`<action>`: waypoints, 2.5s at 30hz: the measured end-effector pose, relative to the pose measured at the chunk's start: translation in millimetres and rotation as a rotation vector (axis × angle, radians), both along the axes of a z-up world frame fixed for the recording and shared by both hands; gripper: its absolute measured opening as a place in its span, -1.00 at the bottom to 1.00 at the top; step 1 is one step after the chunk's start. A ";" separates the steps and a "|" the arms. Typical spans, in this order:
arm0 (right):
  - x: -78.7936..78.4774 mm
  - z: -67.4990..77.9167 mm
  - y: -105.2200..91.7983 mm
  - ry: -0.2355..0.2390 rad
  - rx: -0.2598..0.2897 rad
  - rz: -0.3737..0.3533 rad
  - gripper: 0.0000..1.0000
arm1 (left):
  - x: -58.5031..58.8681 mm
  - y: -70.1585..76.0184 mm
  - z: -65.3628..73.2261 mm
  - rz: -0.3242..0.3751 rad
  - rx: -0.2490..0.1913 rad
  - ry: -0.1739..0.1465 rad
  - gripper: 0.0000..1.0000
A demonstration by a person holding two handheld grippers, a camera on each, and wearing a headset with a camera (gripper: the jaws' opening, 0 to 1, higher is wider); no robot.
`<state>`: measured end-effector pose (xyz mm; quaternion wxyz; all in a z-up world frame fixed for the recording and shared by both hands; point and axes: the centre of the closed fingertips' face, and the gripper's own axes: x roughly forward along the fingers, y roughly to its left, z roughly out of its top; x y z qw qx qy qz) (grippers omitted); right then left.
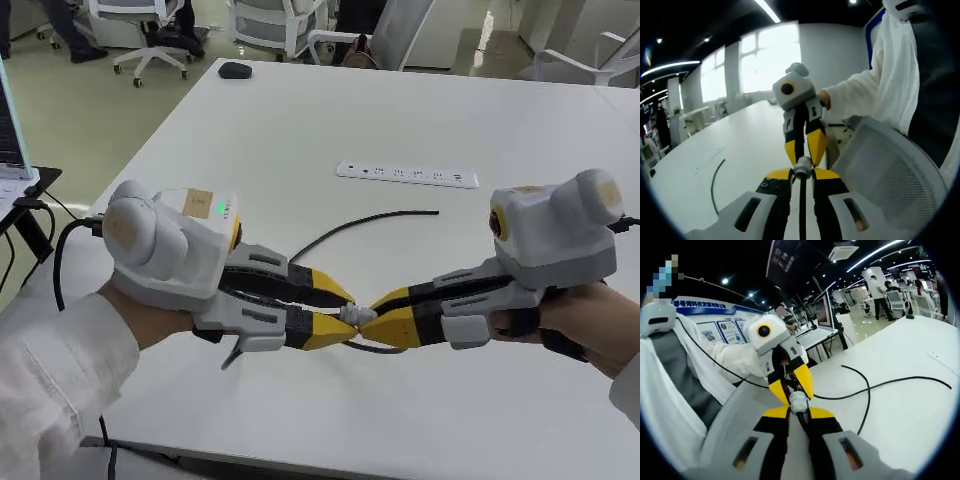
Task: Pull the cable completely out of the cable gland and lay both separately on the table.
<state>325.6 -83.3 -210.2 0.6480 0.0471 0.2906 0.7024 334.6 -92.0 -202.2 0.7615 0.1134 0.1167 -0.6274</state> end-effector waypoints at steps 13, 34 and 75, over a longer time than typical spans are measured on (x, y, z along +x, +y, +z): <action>0.9 13.0 -3.3 0.126 0.137 -0.007 -0.57 | -3.1 -0.9 15.6 0.012 -0.046 -0.035 -0.69; -8.9 25.2 2.0 0.214 0.149 0.001 -0.80 | -6.1 2.7 16.2 0.027 -0.083 0.022 -0.70; -11.7 39.0 4.5 -0.172 0.105 0.060 -0.81 | -11.5 4.1 26.4 0.031 -0.243 0.450 -0.72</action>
